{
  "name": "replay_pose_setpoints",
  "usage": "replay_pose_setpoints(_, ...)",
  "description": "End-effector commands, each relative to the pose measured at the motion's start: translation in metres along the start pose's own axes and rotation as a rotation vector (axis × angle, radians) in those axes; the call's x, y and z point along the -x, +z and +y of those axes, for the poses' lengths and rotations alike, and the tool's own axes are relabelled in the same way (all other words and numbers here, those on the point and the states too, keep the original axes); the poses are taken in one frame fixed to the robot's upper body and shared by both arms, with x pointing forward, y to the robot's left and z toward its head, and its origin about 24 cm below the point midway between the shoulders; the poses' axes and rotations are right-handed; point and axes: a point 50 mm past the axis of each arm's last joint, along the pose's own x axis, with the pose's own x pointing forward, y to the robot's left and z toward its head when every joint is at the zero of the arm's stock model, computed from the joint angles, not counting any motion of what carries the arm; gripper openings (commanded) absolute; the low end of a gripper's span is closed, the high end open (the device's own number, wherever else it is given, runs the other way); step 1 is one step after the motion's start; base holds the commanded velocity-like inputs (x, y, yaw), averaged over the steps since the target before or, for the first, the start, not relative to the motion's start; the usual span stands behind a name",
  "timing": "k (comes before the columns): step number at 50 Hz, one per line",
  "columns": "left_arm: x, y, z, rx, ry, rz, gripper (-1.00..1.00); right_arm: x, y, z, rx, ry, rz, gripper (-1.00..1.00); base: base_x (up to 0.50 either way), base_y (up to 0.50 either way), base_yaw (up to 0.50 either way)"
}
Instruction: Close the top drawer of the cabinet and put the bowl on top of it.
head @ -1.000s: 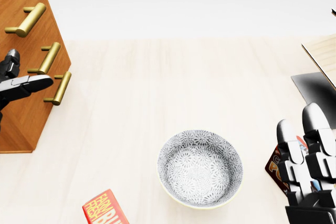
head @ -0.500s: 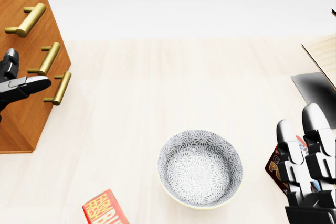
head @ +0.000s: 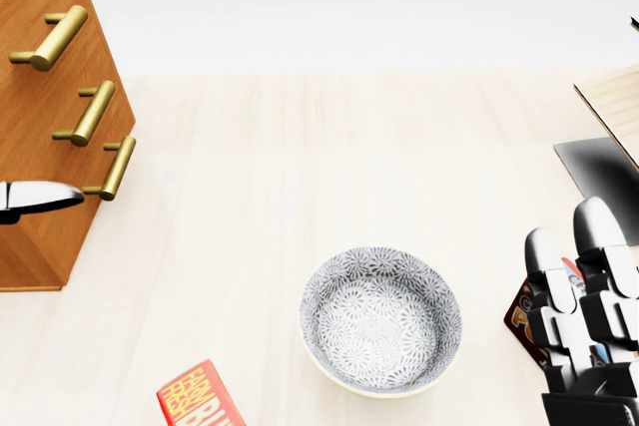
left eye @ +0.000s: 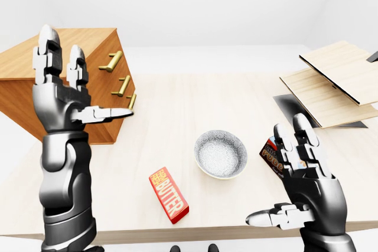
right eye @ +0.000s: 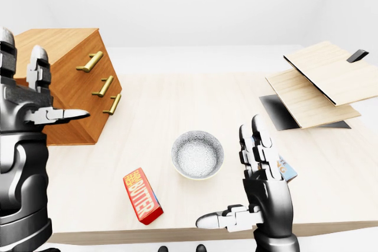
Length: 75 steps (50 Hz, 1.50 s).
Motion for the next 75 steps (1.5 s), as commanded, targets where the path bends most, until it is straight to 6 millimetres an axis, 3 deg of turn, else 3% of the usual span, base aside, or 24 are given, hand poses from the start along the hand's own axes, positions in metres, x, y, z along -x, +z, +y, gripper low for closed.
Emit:
replay_pose_setpoints(1,0.021,0.031,-0.033,-0.061,-0.097,-0.139,1.00,0.000,0.001,0.000,-0.002,0.003,-0.004,1.00,0.00,0.00,0.00)
replay_pose_setpoints(13,0.047,0.059,-0.074,-0.177,-0.216,-0.271,1.00,0.002,0.003,0.000,-0.010,0.009,-0.010,1.00,0.00,0.00,0.00)
replay_pose_setpoints(22,0.056,0.060,-0.091,-0.225,-0.258,-0.278,1.00,0.003,0.006,-0.002,-0.012,0.009,-0.021,1.00,0.00,0.00,0.00)
replay_pose_setpoints(31,0.077,0.090,-0.113,-0.227,-0.321,-0.410,1.00,0.003,0.007,-0.002,-0.010,0.008,-0.026,1.00,0.00,0.00,0.00)
replay_pose_setpoints(57,0.113,0.086,-0.170,-0.448,-0.415,-0.335,1.00,0.005,0.015,-0.008,-0.012,-0.005,-0.051,1.00,0.00,0.00,0.00)
replay_pose_setpoints(63,0.115,0.089,-0.177,-0.460,-0.429,-0.363,1.00,0.006,0.015,-0.008,-0.012,-0.004,-0.053,1.00,0.00,0.00,0.00)
replay_pose_setpoints(75,0.112,0.076,-0.185,-0.587,-0.420,-0.321,1.00,0.007,0.019,-0.010,-0.016,-0.008,-0.061,1.00,0.00,0.00,0.00)
